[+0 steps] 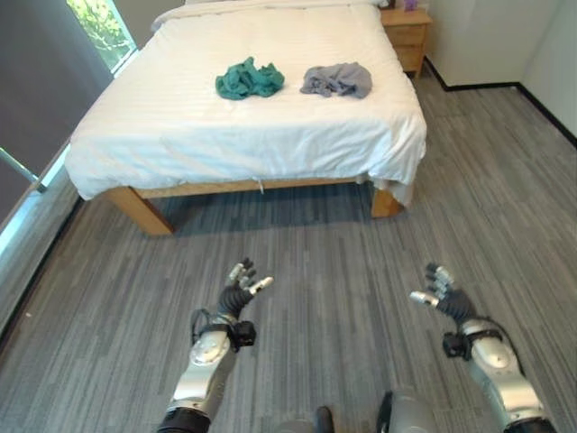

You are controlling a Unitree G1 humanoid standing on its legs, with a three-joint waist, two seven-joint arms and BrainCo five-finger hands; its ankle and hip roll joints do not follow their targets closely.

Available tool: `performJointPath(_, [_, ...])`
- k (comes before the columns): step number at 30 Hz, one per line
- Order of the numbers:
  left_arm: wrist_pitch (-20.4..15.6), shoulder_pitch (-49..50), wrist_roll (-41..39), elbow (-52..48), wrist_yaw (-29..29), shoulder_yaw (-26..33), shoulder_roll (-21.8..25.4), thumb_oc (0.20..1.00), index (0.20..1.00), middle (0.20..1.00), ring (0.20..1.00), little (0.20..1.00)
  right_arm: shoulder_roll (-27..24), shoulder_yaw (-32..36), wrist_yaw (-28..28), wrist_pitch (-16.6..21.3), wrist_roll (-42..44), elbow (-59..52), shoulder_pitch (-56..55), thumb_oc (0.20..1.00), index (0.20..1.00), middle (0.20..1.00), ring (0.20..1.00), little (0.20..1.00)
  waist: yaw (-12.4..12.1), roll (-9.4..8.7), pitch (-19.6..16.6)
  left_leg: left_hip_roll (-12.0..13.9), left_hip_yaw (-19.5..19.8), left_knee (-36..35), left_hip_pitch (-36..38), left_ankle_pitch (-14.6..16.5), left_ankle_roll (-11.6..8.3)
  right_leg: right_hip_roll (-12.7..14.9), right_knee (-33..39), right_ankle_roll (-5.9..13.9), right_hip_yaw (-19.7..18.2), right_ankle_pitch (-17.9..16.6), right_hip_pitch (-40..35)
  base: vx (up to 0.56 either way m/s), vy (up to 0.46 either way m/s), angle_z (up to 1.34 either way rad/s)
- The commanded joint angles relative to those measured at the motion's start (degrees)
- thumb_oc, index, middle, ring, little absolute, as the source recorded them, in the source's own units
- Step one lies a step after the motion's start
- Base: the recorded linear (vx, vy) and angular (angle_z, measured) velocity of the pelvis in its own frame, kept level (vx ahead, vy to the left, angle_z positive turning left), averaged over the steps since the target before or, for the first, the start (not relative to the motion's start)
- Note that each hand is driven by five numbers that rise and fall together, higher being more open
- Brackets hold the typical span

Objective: Pick up bed clothes into laundry basket.

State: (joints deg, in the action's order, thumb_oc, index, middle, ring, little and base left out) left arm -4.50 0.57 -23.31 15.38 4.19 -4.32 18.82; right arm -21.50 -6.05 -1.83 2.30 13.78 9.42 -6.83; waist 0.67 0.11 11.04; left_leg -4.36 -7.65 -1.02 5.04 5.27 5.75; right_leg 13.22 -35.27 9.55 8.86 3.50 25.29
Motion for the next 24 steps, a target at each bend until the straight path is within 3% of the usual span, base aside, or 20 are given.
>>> performJointPath(1, [-2.4, -2.2, 2.2, -2.3, -0.4, -0.1, 2.7, 1.0, 1.0, 1.0, 1.0, 1.0, 0.9, 2.0, 0.1, 3.0, 1.1, -1.8, 1.3, 1.0, 1.0, 1.0, 1.0, 1.0, 2.6, -2.48, -1.3, 2.5, 5.9, -4.0, 9.4, 3.0, -5.73, -2.0, 22.8, 1.87, -1.0, -13.7, -4.9, 0.58, -0.206, 0.35])
performJointPath(2, [-2.5, -2.7, 2.2, -1.9, -0.7, -0.5, 2.5, 1.0, 1.0, 1.0, 1.0, 1.0, 1.0, 2.5, 0.1, 3.0, 1.3, -1.8, 0.5, 1.0, 1.0, 1.0, 1.0, 1.0, 4.2, -2.74, -1.2, 3.3, 7.3, -4.0, 11.5, 4.4, -6.76, -3.0, 29.1, 2.59, -1.6, -15.4, -3.8, 0.63, -0.208, 0.57])
performJointPath(4, [-2.2, -3.5, 2.6, -0.9, -1.0, -1.0, 2.1, 1.0, 1.0, 1.0, 1.0, 1.0, 1.0, 3.0, -0.3, 2.8, 1.3, -1.8, -0.5, 1.0, 1.0, 1.0, 1.0, 1.0, 5.7, -2.08, -1.5, 6.2, 8.5, -4.0, 14.4, 5.8, -8.52, -3.9, 36.5, 3.73, 1.2, -18.7, -3.9, 0.63, -0.193, 0.98])
performJointPath(7, [-2.0, -3.0, 3.2, -1.2, -1.5, -1.2, 1.7, 1.0, 1.0, 1.0, 1.0, 1.0, 0.6, 3.8, -0.9, 2.3, 1.0, -2.4, -1.4, 1.0, 1.0, 1.0, 1.0, 1.0, 6.7, -1.76, -2.2, 8.4, 9.5, -4.0, 17.6, 4.9, -9.87, -3.2, 35.1, 4.41, 3.0, -20.5, -3.6, 0.48, -0.163, 0.67])
performJointPath(8, [-1.9, -1.5, 3.7, -2.0, -2.2, -1.2, 1.5, 1.0, 1.0, 1.0, 1.0, 1.0, 0.5, 4.2, -1.4, 2.6, 1.8, -2.6, -1.8, 1.0, 1.0, 1.0, 1.0, 1.0, 6.8, -0.52, -3.2, 12.0, 9.1, 0.3, 18.5, -2.5, -11.91, -4.4, 32.1, 2.29, 4.9, -19.2, -5.3, 0.77, -0.276, 0.28])
performJointPath(9, [-1.8, -1.1, 3.1, -2.2, -2.5, -1.5, 1.0, 1.0, 1.0, 1.0, 1.0, 1.0, 0.2, 4.0, -1.3, 2.7, 2.7, -1.9, -1.4, 1.0, 1.0, 1.0, 1.0, 1.0, 7.2, 0.15, -3.3, 13.0, 8.6, 6.4, 16.4, -8.7, -13.3, -5.5, 31.5, 0.98, 5.0, -18.2, -6.8, 0.76, -0.322, 0.2])
performJointPath(11, [-1.3, -0.2, 1.3, -2.9, -2.5, -1.0, 0.5, 1.0, 1.0, 1.0, 1.0, 1.0, -0.7, 4.1, -0.9, 2.9, 5.0, -1.6, -0.3, 1.0, 1.0, 1.0, 1.0, 1.0, 6.1, -1.56, -3.0, 13.8, 6.6, 27.3, 7.2, -19.2, -14.71, -6.7, 32.1, -2.79, 5.9, -15.4, -12.8, 0.65, -0.421, 0.49])
performJointPath(13, [-1.0, 1.5, -0.9, -4.4, -3.5, -0.2, 0.7, 1.0, 1.0, 1.0, 1.0, 1.0, -1.2, 4.5, -1.0, 3.4, 6.8, -2.7, -0.6, 1.0, 1.0, 1.0, 1.0, 1.0, 3.2, -3.98, -1.2, 14.4, 2.8, 42.2, -0.6, -19.9, -12.93, -8.5, 34.5, -6.4, 5.4, -11.0, -19.9, 0.64, -0.512, 0.07])
performJointPath(14, [-0.8, 1.7, -0.3, -4.7, -3.5, 0.1, 1.0, 1.0, 1.0, 1.0, 1.0, 1.0, -1.6, 4.9, -0.5, 3.3, 6.9, -2.7, -0.7, 1.0, 1.0, 1.0, 1.0, 1.0, 1.5, -5.25, 0.0, 13.3, 1.8, 48.4, -6.1, -18.1, -12.6, -8.6, 35.2, -7.2, 4.4, -9.2, -23.0, 0.57, -0.389, -0.53])
performJointPath(16, [-0.5, 0.9, -0.5, -4.7, -3.1, -0.1, 0.9, 1.0, 1.0, 1.0, 1.0, 1.0, -3.2, 5.8, 0.9, 2.7, 5.9, -2.0, 0.1, 1.0, 1.0, 1.0, 1.0, 1.0, -1.8, -5.92, 1.6, 12.3, 1.4, 49.9, -15.3, -14.5, -11.78, -9.0, 36.7, -7.27, 2.1, -7.2, -28.6, 0.58, -0.2, -0.46])
performJointPath(18, [-0.6, 0.5, -0.8, -4.5, -3.1, -0.3, 0.8, 1.0, 1.0, 1.0, 1.0, 1.0, -3.7, 6.0, 1.4, 2.7, 5.5, -1.8, 1.1, 1.0, 1.0, 1.0, 1.0, 1.0, -2.9, -5.79, 1.5, 12.0, 1.1, 45.6, -18.7, -14.3, -11.6, -8.8, 37.1, -6.96, 1.7, -6.2, -30.0, 0.53, 0.002, -0.68])
performJointPath(19, [-1.0, 0.8, -0.6, -4.9, -3.9, -0.7, 0.8, 1.0, 1.0, 1.0, 1.0, 1.0, -4.5, 6.6, 1.3, 3.3, 5.4, -2.3, 2.8, 1.0, 1.0, 1.0, 1.0, 1.0, -5.0, -4.43, 0.5, 13.1, -0.7, 30.2, -21.7, -14.9, -11.64, -9.3, 38.2, -5.56, 1.3, -4.2, -34.0, 0.76, 0.097, -0.59])
performJointPath(20, [-1.1, 1.1, -0.3, -4.8, -4.3, -1.2, 1.0, 1.0, 1.0, 1.0, 1.0, 1.0, -4.6, 6.6, 1.2, 3.6, 5.2, -2.5, 3.1, 1.0, 1.0, 1.0, 1.0, 1.0, -5.9, -4.04, -0.6, 12.6, -1.7, 22.8, -22.0, -15.6, -11.17, -9.3, 38.3, -5.04, 0.9, -3.7, -35.3, 1.09, 0.17, -0.38])
performJointPath(21, [-1.3, 1.7, 0.4, -4.9, -4.5, -1.5, 1.1, 1.0, 1.0, 1.0, 1.0, 1.0, -4.7, 6.1, 1.1, 3.8, 4.8, -2.6, 3.6, 1.0, 1.0, 1.0, 1.0, 1.0, -7.2, -3.81, -1.6, 9.7, -2.6, 11.7, -20.9, -16.0, -10.99, -9.4, 39.0, -4.05, 0.1, -2.3, -37.8, 0.58, 0.112, -0.81])
performJointPath(24, [-1.3, 2.2, 0.3, -5.0, -4.5, -1.7, 1.0, 1.0, 1.0, 1.0, 1.0, 1.0, -4.6, 5.2, 0.9, 3.8, 4.3, -2.0, 4.3, 1.0, 1.0, 1.0, 1.0, 1.0, -8.7, -3.85, -2.4, 8.0, -2.1, 3.8, -19.3, -18.0, -10.43, -9.3, 39.1, -3.43, -0.8, -1.8, -39.7, 0.38, 0.077, -0.38])
